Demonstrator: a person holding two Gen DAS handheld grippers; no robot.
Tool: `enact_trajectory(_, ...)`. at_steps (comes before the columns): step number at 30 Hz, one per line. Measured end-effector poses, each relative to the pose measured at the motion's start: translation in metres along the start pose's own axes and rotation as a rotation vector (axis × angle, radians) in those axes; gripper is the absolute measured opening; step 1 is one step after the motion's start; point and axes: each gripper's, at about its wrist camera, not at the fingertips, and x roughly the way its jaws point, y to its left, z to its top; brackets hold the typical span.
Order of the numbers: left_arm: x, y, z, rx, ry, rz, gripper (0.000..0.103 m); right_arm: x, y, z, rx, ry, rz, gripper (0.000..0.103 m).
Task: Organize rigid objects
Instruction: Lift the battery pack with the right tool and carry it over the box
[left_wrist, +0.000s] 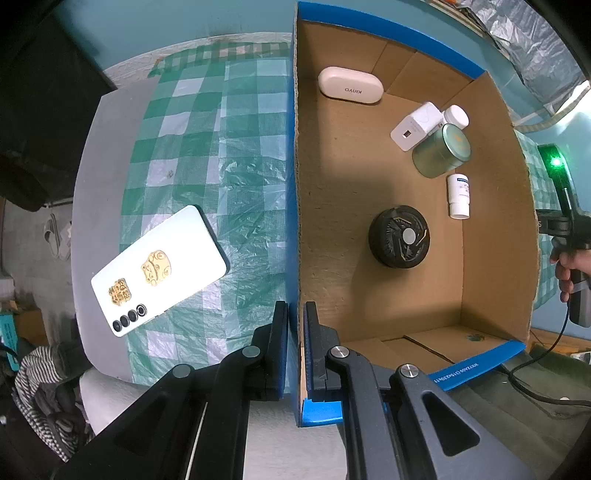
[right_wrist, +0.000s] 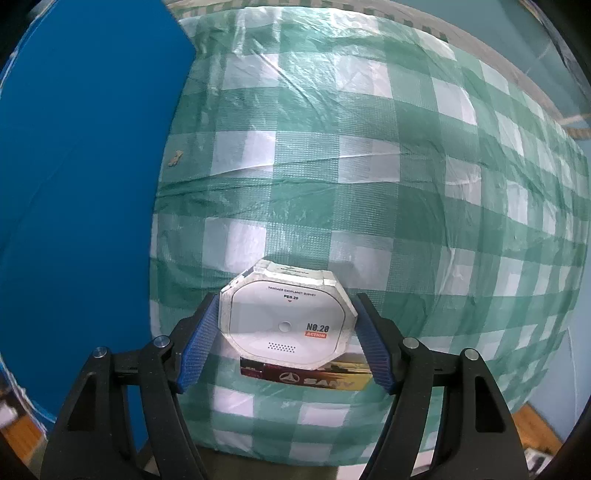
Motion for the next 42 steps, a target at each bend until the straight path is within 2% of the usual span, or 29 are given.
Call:
enact_trajectory(9,0.001,0.001,0.0,0.005,0.003,0.0,0.006,-0.02,0.0,-0.009,-0.055,-0.019,0.004,0.072)
enact_trajectory(21,0.002,-0.001,-0.003,0.009,-0.001,0.007,0.006,-0.087,0.017,0.002,-0.185,-0.109,0.013,0.072)
enact_trajectory(32,-0.001,0.0,-0.004,0.009,-0.005,0.005,0.006,-0.136,0.061,0.018,-0.319,-0.184,0.035,0.072)
enact_trajectory(42,-0.004,-0.002,-0.004,0.012,-0.01,0.009,0.006,-0.142,0.111,0.029,-0.485,-0.201,0.017,0.072)
